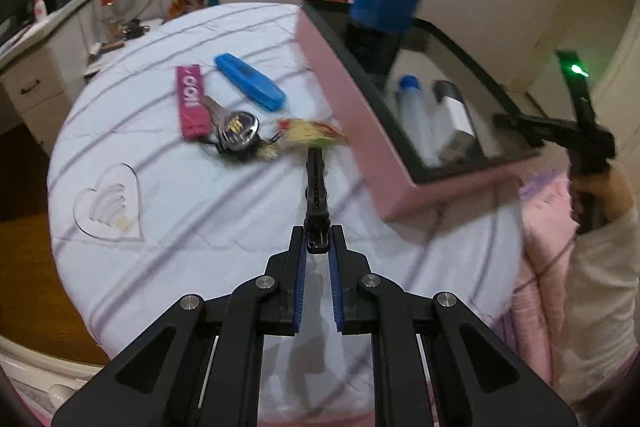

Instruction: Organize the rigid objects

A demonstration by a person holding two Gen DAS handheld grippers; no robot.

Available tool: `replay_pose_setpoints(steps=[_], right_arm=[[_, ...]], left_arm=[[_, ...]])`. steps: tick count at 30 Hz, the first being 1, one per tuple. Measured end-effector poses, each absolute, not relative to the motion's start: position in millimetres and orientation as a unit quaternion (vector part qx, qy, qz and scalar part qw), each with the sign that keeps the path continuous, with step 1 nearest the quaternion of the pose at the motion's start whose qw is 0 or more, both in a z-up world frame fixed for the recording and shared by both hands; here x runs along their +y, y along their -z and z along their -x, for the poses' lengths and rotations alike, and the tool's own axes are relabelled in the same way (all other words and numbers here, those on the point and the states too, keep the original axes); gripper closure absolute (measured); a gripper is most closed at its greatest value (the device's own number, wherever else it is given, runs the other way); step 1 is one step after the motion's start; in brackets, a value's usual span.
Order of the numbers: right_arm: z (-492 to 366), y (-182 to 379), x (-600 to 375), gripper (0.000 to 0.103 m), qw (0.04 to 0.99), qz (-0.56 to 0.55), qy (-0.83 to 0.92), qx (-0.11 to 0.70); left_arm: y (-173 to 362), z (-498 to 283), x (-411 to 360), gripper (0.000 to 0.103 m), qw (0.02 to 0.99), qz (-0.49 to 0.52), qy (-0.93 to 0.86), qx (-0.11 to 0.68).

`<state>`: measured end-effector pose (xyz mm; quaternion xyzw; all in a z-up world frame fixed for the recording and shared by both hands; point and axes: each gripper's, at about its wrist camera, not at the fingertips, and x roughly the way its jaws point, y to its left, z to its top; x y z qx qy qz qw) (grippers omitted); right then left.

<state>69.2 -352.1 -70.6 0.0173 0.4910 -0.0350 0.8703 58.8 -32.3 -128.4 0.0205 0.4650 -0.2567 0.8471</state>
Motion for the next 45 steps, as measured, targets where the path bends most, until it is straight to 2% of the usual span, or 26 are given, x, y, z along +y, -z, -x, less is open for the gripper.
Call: replay_pose_setpoints(steps=[10,11,12,13,14,17,19,21,22,24,26,32,39,45], right_arm=[[-73,71,-353,0.092,0.867,-0.015,0.035,0.497],[-73,71,-353,0.092,0.867,-0.014,0.034,0.497],[-73,71,-353,0.092,0.867,-0.014,0.034,0.497],[-73,71,-354,0.092,0.867,-0.015,0.033,0.497],[-73,71,-355,0.092,0.867,-0.016,0.032,0.497],[-73,72,-355,0.092,0.867,-0.016,0.031,0.496],[-73,72,-354,0.092,0.867,-0.016,0.031,0.496],[-72,72,-355,0.091,0.867,-0.017,0.03,0.497],[-73,72,-354,0.091,0.867,-0.016,0.03,0.497],[-73,72,-354,0.091,0.867,-0.017,0.029,0.497],[-73,72,-355,0.091,0.867,-0.019,0.027,0.497],[-74,73,-356,0.092,0.867,-0.02,0.026,0.498],[-74,73,-355,0.092,0.867,-0.019,0.027,0.498],[-74,73,-354,0.091,0.866,-0.019,0.03,0.499]], left_arm=[[146,-62,-29,0.09,0.842,-0.041,0.225,0.489],[145,-64,-30,0.084,0.844,-0.043,0.221,0.486],[145,-65,-32,0.065,0.845,-0.046,0.223,0.484],[145,-67,-35,0.054,0.845,-0.052,0.227,0.482],[145,-67,-36,0.036,0.846,-0.058,0.227,0.479],[145,-70,-42,0.034,0.85,-0.067,0.229,0.47],[147,-77,-44,0.034,0.849,-0.061,0.226,0.474],[150,-84,-47,0.042,0.847,-0.064,0.226,0.477],[152,-85,-49,0.049,0.847,-0.069,0.223,0.478],[152,-88,-50,0.078,0.851,-0.079,0.212,0.473],[151,-89,-47,0.091,0.846,-0.067,0.225,0.479],[139,-82,-38,0.091,0.86,-0.059,0.21,0.461],[89,-72,-34,0.091,0.884,-0.044,0.225,0.407],[54,-81,-87,0.091,0.882,-0.078,0.276,0.373]])
